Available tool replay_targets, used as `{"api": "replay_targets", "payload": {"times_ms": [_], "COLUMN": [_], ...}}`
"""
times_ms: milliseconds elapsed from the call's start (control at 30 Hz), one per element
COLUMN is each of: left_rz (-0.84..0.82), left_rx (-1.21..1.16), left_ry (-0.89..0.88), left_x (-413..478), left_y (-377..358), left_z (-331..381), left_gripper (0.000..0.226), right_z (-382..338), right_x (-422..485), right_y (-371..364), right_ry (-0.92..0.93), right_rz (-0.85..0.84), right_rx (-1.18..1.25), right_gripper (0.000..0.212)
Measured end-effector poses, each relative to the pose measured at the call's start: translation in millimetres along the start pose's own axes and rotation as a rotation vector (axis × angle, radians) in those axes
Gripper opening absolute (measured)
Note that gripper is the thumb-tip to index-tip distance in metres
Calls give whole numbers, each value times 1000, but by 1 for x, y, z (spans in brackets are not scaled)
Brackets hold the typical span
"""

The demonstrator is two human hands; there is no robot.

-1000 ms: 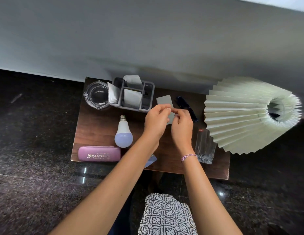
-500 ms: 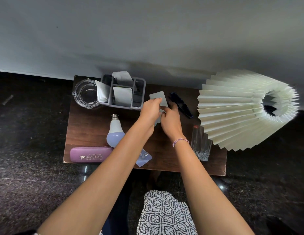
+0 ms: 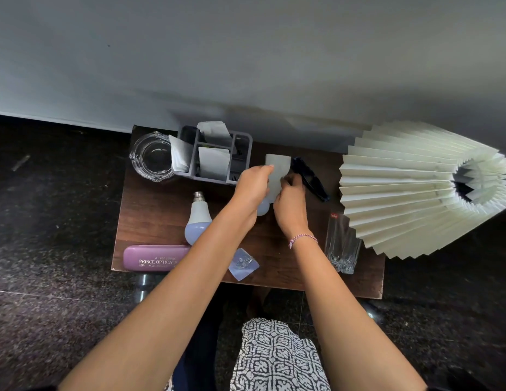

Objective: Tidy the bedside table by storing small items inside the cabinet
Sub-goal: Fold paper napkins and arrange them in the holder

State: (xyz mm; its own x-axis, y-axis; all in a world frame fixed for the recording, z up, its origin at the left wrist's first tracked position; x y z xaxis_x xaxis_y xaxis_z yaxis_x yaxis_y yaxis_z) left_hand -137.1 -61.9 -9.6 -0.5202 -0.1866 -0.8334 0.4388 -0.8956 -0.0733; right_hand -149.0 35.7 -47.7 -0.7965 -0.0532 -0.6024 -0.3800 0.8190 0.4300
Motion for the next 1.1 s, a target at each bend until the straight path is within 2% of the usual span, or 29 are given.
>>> {"api": "replay_targets", "payload": {"times_ms": [100,200,300,533,600,700,800,867,967,1033,1100], "left_rz": [22,102,167,161,196,252,346,414,463,472,448], "left_rx": [67,174,275,736,841,817,720,663,650,672,678], "left_ry": [-127,-351,-497,-618,-624,-642,-654,-680,-682,-645,-605], "left_x": [-8,-21,-32,-40,-41,-43,-43,-47,-50,-51,-51], "left_y": [6,16,23,33,39,50,59,63,62,59,55], "left_z": [7,24,42,62,67,77,79,79,73,67,61], "left_gripper": [13,34,39,77,68,24,18,15,13,13,13], "right_z": [-5,-15,-28,-61,-70,-83,-93,-93,-93,-96,-100], "right_x": [-6,-18,-34,-62,-63,-60,-51,-42,-33,-31,-30], "right_y": [2,6,14,33,36,35,34,31,7,-5,-12], "right_ry": [95,278,392,608,644,656,583,363,-34,-99,-97], "right_rz": [41,117,161,59,18,-54,-9,33,-158,-262,-294], "right_rx": [-198,-317,-258,-141,-116,-49,21,202,586,618,634], "right_gripper": [37,34,34,35,35,32,30,25,36,48,56]}}
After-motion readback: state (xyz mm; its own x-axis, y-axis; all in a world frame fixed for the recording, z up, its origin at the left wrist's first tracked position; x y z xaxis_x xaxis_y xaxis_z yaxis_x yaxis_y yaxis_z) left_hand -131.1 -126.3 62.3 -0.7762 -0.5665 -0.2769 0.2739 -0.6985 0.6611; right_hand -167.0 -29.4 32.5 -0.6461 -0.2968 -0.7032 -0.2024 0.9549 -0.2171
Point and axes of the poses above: each hand's wrist, its own x-axis towards the middle knuckle, its own y-axis out of the back of the hand, z = x × y, the point moved 4 cm from there along x, towards the middle knuckle, and after that the axes turned 3 degrees about -z, right-handed, at the moved point
